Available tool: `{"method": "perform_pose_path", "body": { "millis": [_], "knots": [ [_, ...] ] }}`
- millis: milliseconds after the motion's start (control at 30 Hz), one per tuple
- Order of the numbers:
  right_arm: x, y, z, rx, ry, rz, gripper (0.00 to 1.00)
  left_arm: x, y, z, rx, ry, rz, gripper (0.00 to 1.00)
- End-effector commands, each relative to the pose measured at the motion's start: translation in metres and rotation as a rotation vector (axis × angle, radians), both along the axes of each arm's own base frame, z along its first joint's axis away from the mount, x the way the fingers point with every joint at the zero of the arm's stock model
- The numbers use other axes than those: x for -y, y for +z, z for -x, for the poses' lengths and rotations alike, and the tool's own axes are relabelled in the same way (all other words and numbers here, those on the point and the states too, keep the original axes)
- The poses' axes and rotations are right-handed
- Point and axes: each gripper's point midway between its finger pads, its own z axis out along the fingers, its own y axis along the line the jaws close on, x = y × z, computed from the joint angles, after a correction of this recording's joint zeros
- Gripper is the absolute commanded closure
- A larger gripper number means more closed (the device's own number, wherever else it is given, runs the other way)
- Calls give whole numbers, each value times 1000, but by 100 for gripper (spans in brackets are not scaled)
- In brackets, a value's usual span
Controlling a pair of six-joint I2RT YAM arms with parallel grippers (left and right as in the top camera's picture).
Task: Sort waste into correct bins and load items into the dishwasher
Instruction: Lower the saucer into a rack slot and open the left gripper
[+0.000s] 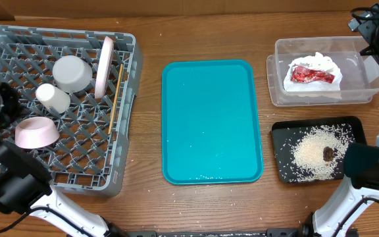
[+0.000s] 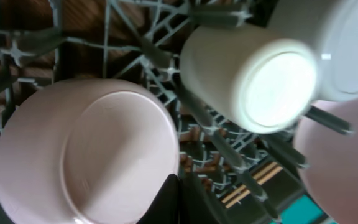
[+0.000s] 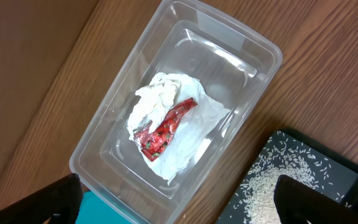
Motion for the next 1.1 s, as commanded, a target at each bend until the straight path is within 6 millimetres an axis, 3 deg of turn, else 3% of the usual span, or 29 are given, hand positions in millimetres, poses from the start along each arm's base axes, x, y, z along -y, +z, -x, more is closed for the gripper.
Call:
{"method": "perform_pose_path", "body": {
  "millis": [0,267,500,633,667,733,900,933,967,1067],
  "knots": [
    [1,12,2,33,-5,13,0,-13,-15,21,-125,110,-63,96],
    [1,12,2,33,-5,13,0,-24,-16,79,-397,267,-146,96],
    [1,12,2,33,-5,13,0,-21,7,113,-464,420,-128,96],
    [1,12,2,33,-5,13,0,-6,58,115,-307,447,-149,96],
    [1,12,2,33,-5,13,0,13,85,106,-179,410,-131,96],
    [1,12,2,33,-5,13,0,37,112,97,-53,324,-121,96],
    [1,12,2,33,-5,13,0,93,156,105,65,172,-168,96],
    [1,12,2,33,-5,13,0,105,162,106,91,122,-183,84],
    [1,12,2,33,-5,13,0,125,169,108,124,60,-198,0],
    [1,12,2,33,-5,13,0,157,182,112,186,-48,-219,0]
  ]
}}
